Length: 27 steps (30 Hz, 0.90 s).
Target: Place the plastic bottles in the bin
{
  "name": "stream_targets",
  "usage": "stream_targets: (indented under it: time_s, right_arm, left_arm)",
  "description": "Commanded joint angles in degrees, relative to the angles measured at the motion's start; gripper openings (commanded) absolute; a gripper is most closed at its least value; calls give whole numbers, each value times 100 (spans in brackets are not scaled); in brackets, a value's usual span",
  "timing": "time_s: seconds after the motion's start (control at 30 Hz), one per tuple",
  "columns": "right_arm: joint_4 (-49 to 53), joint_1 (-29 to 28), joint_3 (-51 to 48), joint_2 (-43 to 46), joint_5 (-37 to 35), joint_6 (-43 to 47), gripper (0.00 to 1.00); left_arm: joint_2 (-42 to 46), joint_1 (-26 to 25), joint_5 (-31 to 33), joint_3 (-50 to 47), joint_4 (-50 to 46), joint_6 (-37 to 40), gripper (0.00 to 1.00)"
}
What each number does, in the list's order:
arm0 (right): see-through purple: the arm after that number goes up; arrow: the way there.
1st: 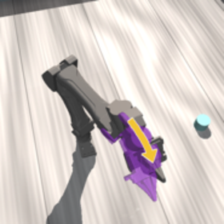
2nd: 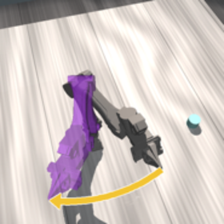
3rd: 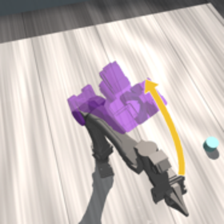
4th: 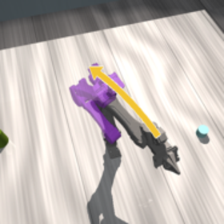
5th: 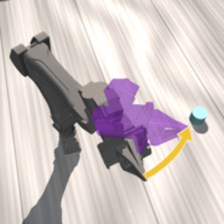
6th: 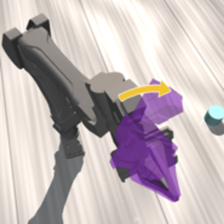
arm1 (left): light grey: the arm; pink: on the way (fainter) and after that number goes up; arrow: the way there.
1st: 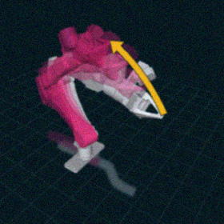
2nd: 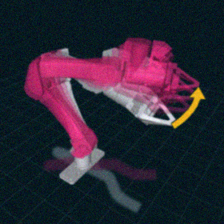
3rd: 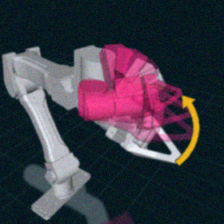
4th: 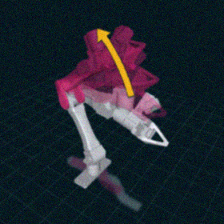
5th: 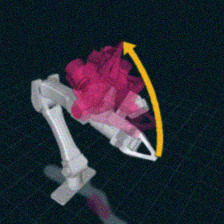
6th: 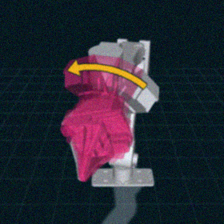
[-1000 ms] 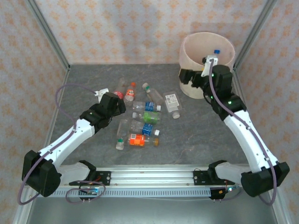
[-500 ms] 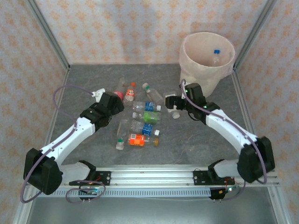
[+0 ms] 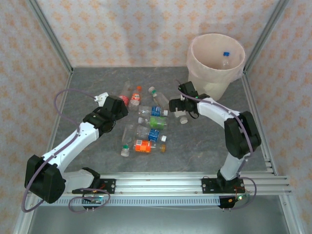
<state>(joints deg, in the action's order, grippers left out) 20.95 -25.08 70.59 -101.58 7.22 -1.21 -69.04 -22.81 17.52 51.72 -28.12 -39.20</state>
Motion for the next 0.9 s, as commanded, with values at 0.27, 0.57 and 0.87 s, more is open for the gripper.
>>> stream_targets:
  time_s: [0.27, 0.57, 0.87]
  right_arm:
    - [861, 64, 898, -1023, 76, 385, 99]
    - [850, 55, 958, -1205, -399, 316, 100]
    - [484, 55, 550, -850, -442, 380, 74]
  left_arm:
    - [66, 66, 302, 24, -151, -79, 100]
    - [-30, 67, 215, 19, -78, -88, 100]
    - [-16, 69, 147, -28, 12, -110, 100]
